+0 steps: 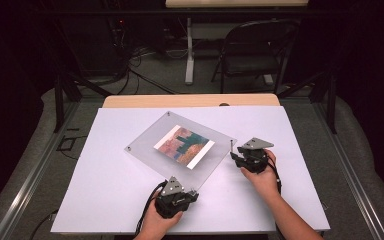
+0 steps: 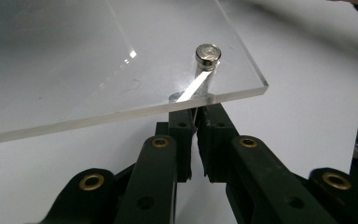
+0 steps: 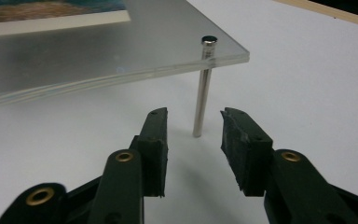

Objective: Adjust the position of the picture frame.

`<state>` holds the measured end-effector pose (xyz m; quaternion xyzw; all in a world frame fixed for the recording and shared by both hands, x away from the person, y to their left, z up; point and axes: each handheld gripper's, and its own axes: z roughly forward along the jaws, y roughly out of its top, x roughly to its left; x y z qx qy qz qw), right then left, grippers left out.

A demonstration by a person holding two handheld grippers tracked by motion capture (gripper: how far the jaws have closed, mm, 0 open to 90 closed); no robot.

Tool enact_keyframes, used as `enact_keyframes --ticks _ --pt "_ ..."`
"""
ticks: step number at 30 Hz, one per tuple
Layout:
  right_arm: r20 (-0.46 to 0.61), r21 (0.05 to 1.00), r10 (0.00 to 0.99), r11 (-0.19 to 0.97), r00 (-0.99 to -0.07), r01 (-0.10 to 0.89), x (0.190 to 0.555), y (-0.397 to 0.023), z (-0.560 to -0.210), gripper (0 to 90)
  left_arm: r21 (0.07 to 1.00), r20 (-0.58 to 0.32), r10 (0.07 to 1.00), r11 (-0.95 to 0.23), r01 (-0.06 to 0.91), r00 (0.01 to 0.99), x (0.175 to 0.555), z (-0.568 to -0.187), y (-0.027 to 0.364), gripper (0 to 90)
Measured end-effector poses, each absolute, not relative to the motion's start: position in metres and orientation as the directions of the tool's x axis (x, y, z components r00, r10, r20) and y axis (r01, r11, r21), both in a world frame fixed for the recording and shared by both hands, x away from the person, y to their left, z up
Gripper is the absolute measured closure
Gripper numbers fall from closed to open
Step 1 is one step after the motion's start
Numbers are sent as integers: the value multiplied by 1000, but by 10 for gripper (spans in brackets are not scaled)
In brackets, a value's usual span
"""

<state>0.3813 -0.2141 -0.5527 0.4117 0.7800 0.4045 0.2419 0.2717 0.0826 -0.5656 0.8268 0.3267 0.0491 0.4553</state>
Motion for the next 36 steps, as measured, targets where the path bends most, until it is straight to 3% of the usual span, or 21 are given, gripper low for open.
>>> enact_keyframes --ticks 9,17,36 --pt "-33 816 832 342 -554 466 406 -202 -562 695 788 -205 589 -374 489 782 271 -565 82 850" --pt "-44 818 837 343 -545 461 413 -197 -563 846 786 -204 594 -374 492 778 270 -565 82 850" --pt "-11 817 820 338 -572 468 402 -201 -556 856 777 -202 601 -382 500 773 266 -559 82 854"
